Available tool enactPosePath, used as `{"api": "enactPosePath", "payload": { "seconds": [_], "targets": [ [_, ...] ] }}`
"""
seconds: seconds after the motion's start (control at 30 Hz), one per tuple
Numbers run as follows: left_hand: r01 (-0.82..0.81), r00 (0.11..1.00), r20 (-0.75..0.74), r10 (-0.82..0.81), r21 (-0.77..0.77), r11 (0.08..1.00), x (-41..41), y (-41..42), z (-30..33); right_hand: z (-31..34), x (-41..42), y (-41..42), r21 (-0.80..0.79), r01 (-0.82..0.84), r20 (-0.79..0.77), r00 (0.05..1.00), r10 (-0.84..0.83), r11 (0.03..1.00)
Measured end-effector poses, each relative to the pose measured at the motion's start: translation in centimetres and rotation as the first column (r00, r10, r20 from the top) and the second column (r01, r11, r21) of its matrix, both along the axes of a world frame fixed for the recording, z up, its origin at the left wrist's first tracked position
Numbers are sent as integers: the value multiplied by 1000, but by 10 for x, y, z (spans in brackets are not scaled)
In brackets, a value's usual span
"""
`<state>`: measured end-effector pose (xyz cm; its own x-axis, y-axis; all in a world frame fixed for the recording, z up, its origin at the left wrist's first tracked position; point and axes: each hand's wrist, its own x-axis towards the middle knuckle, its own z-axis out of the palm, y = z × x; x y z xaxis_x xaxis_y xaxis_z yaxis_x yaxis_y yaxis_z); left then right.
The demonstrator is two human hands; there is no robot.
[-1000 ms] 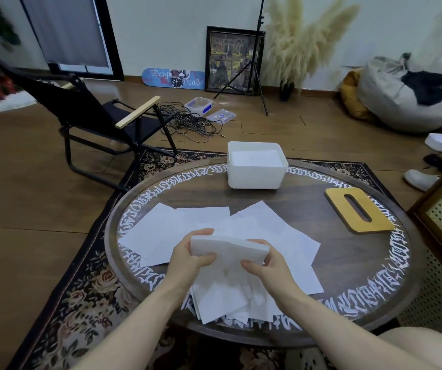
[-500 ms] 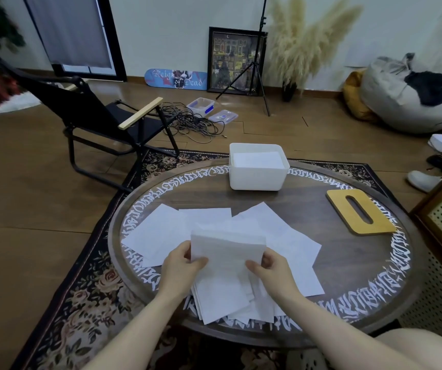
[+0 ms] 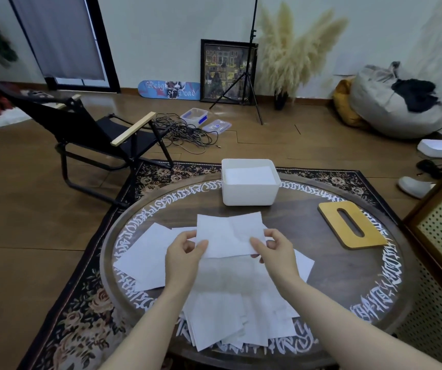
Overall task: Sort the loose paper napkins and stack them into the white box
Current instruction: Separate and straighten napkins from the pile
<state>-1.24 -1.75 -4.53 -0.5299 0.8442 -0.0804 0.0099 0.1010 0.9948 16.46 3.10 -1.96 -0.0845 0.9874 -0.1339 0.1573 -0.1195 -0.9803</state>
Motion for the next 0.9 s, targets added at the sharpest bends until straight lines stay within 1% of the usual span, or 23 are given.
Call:
{"api": "enactPosePath", "payload": {
  "seconds": [0.13, 0.27, 0.33, 0.43, 0.6, 0.7, 0.9],
  "targets": [
    [0, 1000, 4, 0, 53, 999, 4, 24, 20, 16, 1, 23, 63, -9, 54, 999, 6, 998],
    [13, 1000, -10, -12, 71, 997, 7, 49, 30, 27, 6, 49, 113, -16, 87, 996, 6, 993],
    [23, 999, -32, -21, 64, 998, 9, 63, 31, 26, 8, 62, 113, -1, 90, 996, -10, 994],
    [23, 998, -60, -20, 36, 999, 12, 83, 33, 25, 8, 81, 104, 46, 91, 994, -55, 993],
    [12, 991, -133, -17, -39, 999, 10, 126, 38, 24, 4, 114, 138, 133, 178, 971, -157, 981],
    [8, 984, -178, -23, -84, 996, 8, 153, 45, 33, 1, 138, 171, 186, 261, 939, -226, 968],
    [-36, 950, -311, -18, -169, 985, 3, 199, 50, 36, -1, 189, 205, 170, 391, 889, -240, 964]
  ]
}}
